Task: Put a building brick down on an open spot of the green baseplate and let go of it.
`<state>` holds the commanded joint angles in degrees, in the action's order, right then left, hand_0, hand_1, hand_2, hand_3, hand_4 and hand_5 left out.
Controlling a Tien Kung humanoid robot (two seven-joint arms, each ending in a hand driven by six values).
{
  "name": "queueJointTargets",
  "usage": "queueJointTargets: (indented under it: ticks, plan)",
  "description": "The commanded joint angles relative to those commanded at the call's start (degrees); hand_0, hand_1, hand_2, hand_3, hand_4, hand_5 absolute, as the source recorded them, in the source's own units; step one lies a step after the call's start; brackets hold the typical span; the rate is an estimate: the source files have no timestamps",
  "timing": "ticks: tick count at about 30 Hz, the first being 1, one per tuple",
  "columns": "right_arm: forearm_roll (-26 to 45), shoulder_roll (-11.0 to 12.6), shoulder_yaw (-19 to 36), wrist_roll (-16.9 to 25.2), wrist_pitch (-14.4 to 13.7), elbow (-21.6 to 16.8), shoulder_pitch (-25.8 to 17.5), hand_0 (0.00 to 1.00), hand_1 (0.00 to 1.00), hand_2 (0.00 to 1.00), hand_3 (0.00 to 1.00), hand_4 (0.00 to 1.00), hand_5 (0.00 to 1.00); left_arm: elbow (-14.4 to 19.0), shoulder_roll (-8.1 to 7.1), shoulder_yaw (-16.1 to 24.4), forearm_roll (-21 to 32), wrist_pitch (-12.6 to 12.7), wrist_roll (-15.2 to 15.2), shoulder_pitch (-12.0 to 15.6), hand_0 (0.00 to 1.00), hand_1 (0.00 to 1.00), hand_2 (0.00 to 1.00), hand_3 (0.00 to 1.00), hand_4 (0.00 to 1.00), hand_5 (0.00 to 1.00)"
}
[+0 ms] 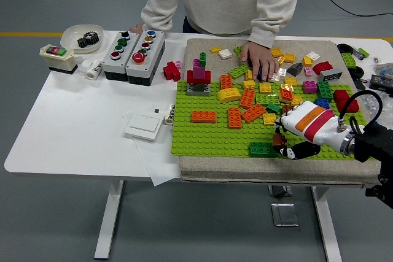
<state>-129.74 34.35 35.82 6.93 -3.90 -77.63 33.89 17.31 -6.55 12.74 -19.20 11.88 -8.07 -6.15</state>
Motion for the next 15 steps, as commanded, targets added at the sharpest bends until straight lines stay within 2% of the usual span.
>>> queueJointTargets:
  ticks: [15]
  plan:
    - [0.07, -2.04, -1.62, 0.22, -0.06, 2.15, 1.28, 0.244, 0.402, 0.51, 0.53, 0.694, 0.558, 0.1, -0.06, -0.19, 0.25, 0.07, 0.12, -0.18, 0.752, 0.763, 0.792, 0.686, 0.785, 0.746]
